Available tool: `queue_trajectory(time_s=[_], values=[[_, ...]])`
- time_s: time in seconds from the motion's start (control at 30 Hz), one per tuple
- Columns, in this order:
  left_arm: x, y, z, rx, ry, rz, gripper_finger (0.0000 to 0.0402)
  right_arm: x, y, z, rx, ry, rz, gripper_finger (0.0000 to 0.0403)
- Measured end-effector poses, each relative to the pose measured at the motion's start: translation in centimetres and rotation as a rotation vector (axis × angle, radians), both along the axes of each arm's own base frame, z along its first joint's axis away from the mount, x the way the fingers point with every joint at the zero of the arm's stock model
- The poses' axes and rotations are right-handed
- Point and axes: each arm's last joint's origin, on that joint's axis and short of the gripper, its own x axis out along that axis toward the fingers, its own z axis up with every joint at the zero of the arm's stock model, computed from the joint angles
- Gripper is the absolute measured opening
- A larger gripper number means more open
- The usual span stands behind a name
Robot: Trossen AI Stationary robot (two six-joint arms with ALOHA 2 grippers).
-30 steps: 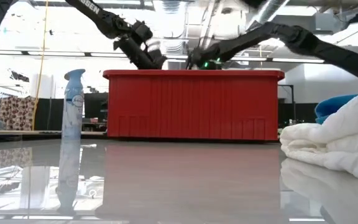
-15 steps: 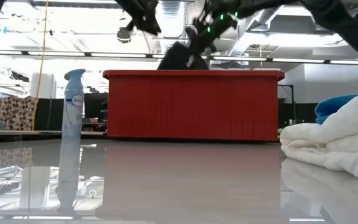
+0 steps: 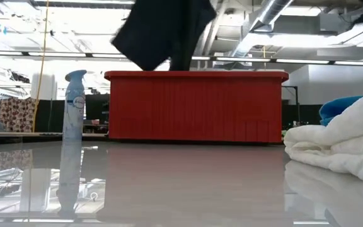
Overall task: Fold laundry
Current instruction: Remove the dark blue shorts from the red laundry bin
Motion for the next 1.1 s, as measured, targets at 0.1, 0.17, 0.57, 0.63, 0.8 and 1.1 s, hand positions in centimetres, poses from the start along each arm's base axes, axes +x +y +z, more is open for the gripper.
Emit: queue_trajectory(time_s=[0.1,0.17,0.57,0.63,0.8,1.1], values=[[-2.0,-3.1,1.1,0.014,-0.059,-0.038,0.0119,0.2,4.2,0.6,-0.007,-0.017,0.079,0.0031],[-3.4,-5.0,1.7,0.022,-0.103,-0.07,0.0119,0.4,7.0,0.7,-0.009,-0.021,0.14,0.0031],[-10.0,-11.7,1.5,-0.173,-0.217,-0.153,0.0119,0.8,18.4,-0.9,0.34,-0.016,0.328,0.0031],[-10.4,-12.0,1.0,-0.225,-0.196,-0.152,0.0119,0.8,19.3,-1.9,0.468,0.029,0.32,0.0031],[-10.7,-12.2,-0.5,-0.352,-0.092,-0.111,0.0119,2.2,18.8,-5.9,0.729,0.261,0.193,0.0031],[-8.1,-10.1,-4.3,-0.458,0.104,-0.018,0.0119,10.1,15.2,-14.0,0.842,0.576,0.587,0.0031]])
